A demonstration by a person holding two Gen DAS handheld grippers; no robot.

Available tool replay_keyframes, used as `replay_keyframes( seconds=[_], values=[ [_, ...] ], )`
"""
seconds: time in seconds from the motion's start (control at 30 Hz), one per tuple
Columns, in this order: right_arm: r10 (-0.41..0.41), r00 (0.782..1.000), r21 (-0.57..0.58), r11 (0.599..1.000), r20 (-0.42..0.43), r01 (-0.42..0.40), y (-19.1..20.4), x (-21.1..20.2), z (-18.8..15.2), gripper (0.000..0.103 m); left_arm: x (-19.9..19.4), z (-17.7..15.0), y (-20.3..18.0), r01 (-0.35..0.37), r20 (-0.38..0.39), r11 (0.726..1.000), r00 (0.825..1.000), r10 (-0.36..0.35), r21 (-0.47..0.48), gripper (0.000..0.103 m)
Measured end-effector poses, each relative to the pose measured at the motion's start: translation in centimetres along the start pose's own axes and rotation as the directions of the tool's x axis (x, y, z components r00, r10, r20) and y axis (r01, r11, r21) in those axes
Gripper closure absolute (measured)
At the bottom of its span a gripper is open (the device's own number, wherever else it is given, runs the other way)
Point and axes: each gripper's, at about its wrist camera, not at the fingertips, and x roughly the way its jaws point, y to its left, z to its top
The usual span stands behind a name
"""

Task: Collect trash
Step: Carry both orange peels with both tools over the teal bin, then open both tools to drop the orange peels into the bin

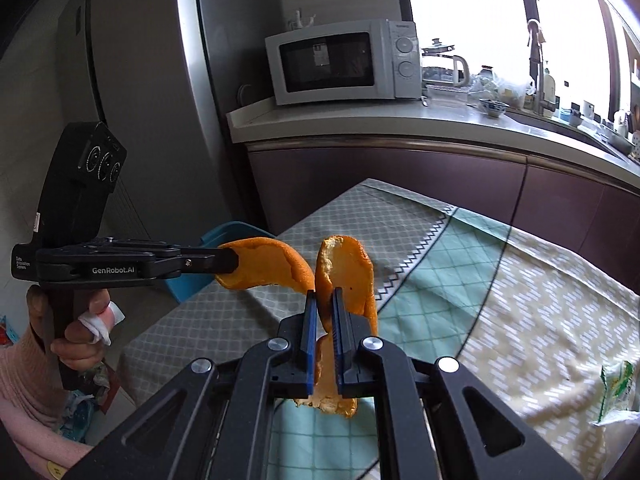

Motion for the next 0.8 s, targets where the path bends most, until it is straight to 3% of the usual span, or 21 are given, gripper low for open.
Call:
replay_keyframes(
  seconds=[0.4, 0.8],
  values=[
    [0.160, 0.987, -0.060, 0.985, -0.031, -0.162, 6.9, 5.3, 3.7, 0.097, -6.7, -0.5, 9.1, -0.119, 0.080, 0.986, 0.988, 0.129, -0.120, 0.098],
    [0.240, 0.966, -0.039, 0.969, -0.098, -0.245, 10.8, 12.7, 6.9, 0.097, -6.4, -1.2, 16.3, -0.229, 0.054, 0.947, 0.968, 0.246, -0.225, 0.098]
  ],
)
